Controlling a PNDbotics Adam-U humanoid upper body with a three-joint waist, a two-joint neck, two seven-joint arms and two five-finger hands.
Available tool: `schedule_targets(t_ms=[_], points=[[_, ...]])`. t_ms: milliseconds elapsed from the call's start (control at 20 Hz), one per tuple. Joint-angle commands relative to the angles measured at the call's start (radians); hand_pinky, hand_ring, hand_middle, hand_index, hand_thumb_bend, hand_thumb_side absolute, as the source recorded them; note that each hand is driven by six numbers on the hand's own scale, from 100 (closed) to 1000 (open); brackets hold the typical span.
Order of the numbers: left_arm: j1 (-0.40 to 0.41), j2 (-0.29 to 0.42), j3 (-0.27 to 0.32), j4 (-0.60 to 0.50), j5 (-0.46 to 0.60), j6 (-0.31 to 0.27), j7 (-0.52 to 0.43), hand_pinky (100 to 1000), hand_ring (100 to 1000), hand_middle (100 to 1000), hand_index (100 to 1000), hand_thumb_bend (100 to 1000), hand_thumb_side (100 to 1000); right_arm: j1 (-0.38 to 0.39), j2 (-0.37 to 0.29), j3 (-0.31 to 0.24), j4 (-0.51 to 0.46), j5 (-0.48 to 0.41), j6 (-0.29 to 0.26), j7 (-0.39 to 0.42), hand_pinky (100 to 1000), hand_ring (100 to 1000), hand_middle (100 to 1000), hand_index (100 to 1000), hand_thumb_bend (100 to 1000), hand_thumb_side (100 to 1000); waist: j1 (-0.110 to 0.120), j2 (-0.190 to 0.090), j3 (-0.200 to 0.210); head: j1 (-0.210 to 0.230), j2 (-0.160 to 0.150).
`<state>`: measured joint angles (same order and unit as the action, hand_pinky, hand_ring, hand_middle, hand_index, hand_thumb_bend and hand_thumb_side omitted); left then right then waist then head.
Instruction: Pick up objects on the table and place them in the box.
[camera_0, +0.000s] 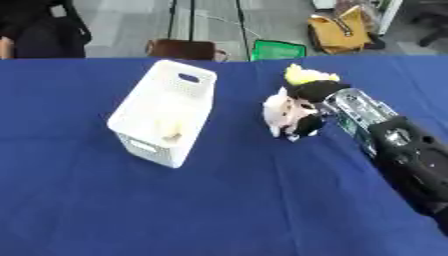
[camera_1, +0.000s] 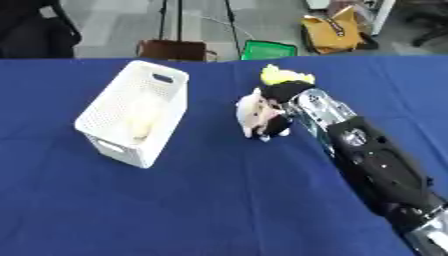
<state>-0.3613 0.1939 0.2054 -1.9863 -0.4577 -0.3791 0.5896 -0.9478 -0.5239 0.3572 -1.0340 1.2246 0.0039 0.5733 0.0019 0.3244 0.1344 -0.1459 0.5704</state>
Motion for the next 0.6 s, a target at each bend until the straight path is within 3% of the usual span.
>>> schedule_targets(t_ms=[50, 150, 300, 600], points=[[-0.008, 0.009, -0.002, -0.014, 0.001, 0.000, -0.005, 733, 695, 709, 694, 100, 538, -0.018, -0.024, -0.007, -0.015, -0.004, -0.003, -0.012, 942, 981, 808, 922, 371, 734, 0.001, -0.019, -0.003, 0.002, -0.002], [-0.008, 0.009, -0.002, -0.014, 0.001, 0.000, -0.005, 733, 695, 709, 694, 100, 538, -0.017, -0.026, -0.006, -0.020, -0.009, -0.002, -0.015, 942, 980, 804, 918, 369, 735, 0.002, -0.019, -0.003, 0.002, -0.002], [-0.007, 0.009, -0.002, -0.014, 0.001, 0.000, -0.006, 733, 696, 710, 694, 100, 540, -0.017, -0.030, -0.003, -0.031, -0.017, -0.002, -0.021, 936, 964, 725, 845, 282, 766, 0.002, -0.021, -0.004, 0.003, -0.002], [-0.008, 0.011, -0.002, -0.014, 0.001, 0.002, -0.013, 733, 697, 710, 694, 100, 540, -0.019, -0.042, 0.011, -0.067, -0.041, 0.002, -0.032, 931, 946, 659, 789, 210, 778, 0.003, -0.022, -0.008, 0.004, -0.002]])
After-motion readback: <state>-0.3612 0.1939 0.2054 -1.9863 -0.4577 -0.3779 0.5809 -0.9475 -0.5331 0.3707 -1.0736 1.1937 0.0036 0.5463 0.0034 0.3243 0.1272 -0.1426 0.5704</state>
